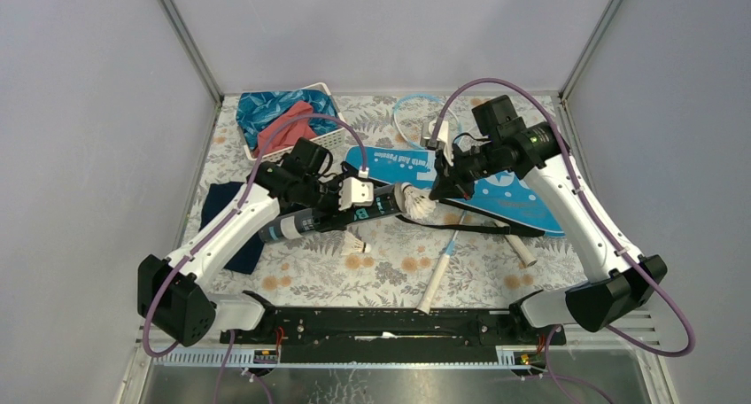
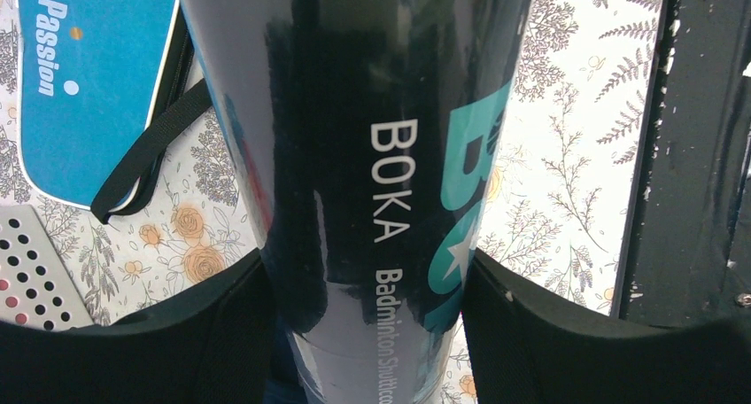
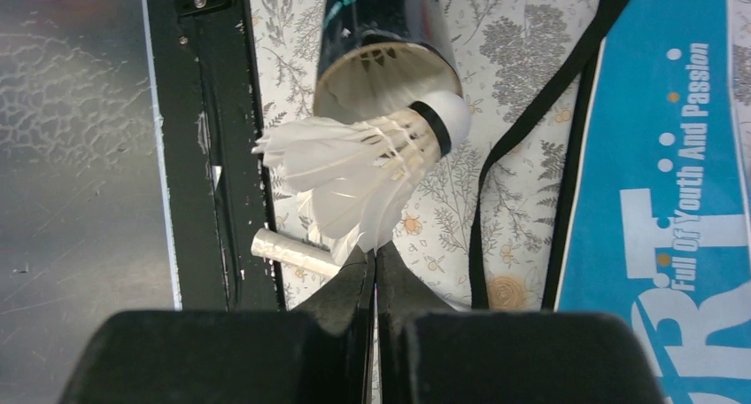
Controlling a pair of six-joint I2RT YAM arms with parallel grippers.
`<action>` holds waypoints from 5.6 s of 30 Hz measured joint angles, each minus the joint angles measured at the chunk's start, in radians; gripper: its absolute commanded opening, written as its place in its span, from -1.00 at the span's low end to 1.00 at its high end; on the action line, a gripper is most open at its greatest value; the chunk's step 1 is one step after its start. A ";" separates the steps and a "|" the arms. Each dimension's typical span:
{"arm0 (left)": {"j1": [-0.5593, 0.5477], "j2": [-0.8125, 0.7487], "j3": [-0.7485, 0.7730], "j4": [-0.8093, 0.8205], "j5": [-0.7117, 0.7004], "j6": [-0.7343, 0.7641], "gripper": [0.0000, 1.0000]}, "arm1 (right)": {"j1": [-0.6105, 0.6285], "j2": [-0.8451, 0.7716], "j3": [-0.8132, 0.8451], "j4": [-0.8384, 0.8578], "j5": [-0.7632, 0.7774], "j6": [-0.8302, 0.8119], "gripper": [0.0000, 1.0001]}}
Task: Pack up the badminton gear
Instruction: Place the shuttlecock at the shuttle tube, then pick up the shuttlecock at the center of the board.
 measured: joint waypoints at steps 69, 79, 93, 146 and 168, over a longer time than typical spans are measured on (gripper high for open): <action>-0.086 0.061 0.024 0.154 0.047 -0.059 -1.00 | 0.051 -0.067 -0.240 0.389 0.172 0.249 0.59; -0.092 0.074 0.029 0.175 0.085 -0.098 -1.00 | 0.051 -0.070 -0.307 0.524 0.114 0.315 0.94; -0.083 0.071 0.006 0.240 0.037 -0.137 -1.00 | 0.022 -0.084 -0.259 0.497 0.151 0.339 0.99; 0.444 0.087 0.151 0.431 -0.011 -0.773 -1.00 | 0.467 0.362 -0.070 0.392 0.204 0.086 0.97; 0.608 0.119 0.180 0.429 -0.002 -0.867 -1.00 | 0.621 0.834 0.417 0.082 0.311 -0.202 0.67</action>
